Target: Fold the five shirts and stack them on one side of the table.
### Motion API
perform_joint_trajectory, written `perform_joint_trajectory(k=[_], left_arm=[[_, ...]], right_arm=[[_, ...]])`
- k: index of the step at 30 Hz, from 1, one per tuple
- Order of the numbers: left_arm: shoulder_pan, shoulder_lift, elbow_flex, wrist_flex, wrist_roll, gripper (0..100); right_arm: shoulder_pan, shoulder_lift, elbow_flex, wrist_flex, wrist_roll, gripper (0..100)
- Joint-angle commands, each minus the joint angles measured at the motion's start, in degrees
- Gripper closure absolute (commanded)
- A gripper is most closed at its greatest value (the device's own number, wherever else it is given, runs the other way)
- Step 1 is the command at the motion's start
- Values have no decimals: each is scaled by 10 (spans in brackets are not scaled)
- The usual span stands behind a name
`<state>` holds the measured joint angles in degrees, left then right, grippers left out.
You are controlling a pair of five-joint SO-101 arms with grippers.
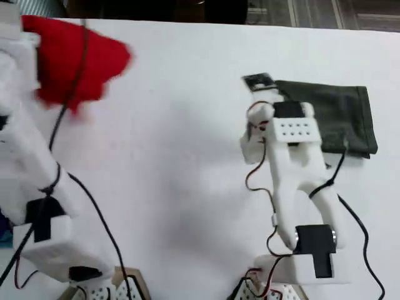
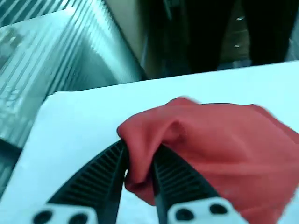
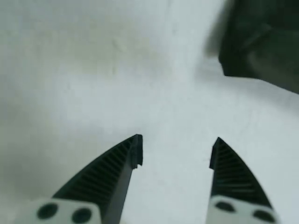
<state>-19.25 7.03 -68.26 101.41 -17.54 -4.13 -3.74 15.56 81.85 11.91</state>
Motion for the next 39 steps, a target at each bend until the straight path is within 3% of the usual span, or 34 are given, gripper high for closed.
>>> perform_joint_trajectory(k=[1,13,20,25,29,34,39], left_arm=[[44,-37,104,10,5,973],[250,-112,522,-23,5,972],[290,-127,534,-90,89,965],[287,-128,536,-75,93,800],[254,-131,518,-71,92,779],[136,-124,516,-80,91,779],[8,-124,662,-199,40,779]], right_arm=[[38,-28,-1,-5,-1,765],[50,-29,-1,-3,39,766],[50,-27,-1,-3,39,767],[49,-25,-1,-2,39,767],[46,-24,-1,-3,39,767],[29,-24,-1,-5,40,767],[-75,-24,-1,-7,40,766]])
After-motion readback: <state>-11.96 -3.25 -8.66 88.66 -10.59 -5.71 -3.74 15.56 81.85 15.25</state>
